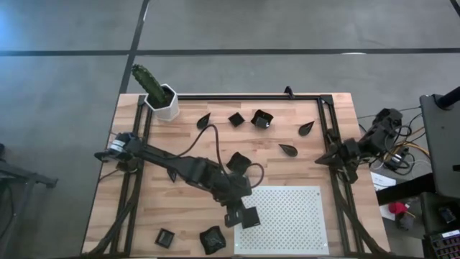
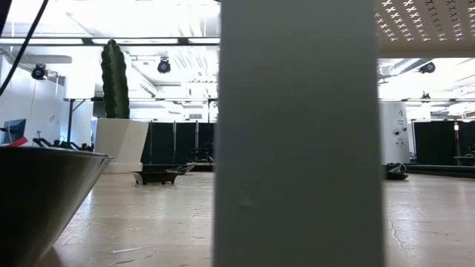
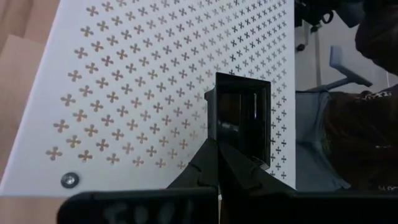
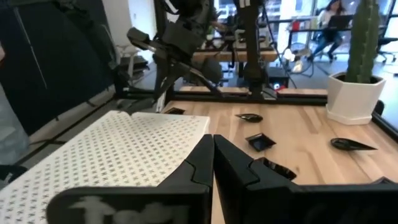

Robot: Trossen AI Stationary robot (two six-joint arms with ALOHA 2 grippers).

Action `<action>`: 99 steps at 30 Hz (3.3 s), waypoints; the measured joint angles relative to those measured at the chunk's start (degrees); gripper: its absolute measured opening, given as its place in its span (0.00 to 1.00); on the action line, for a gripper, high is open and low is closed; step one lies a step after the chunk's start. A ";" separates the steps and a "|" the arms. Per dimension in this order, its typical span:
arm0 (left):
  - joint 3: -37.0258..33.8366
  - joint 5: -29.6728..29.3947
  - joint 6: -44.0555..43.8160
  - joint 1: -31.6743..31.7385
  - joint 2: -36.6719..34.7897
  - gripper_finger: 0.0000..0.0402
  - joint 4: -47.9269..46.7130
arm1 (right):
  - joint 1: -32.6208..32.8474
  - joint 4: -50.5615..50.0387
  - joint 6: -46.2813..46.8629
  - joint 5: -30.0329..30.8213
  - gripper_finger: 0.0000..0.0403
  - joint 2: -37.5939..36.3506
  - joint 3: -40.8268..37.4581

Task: Pick & Place Mini shaped plates
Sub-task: Put the square plate on the shelf, then put the distorted square plate on the shelf

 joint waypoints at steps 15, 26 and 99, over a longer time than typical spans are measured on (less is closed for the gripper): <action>-0.02 5.42 -2.89 0.74 3.50 0.00 1.58 | -0.02 -13.35 7.40 -1.69 0.02 17.55 16.65; -0.02 7.72 -4.82 1.25 4.00 0.00 2.04 | -0.01 -13.72 6.81 -4.65 0.02 21.75 20.46; 0.09 6.93 -0.64 -2.99 -2.46 0.17 -10.08 | 0.00 -13.10 5.71 -4.63 0.02 21.50 20.00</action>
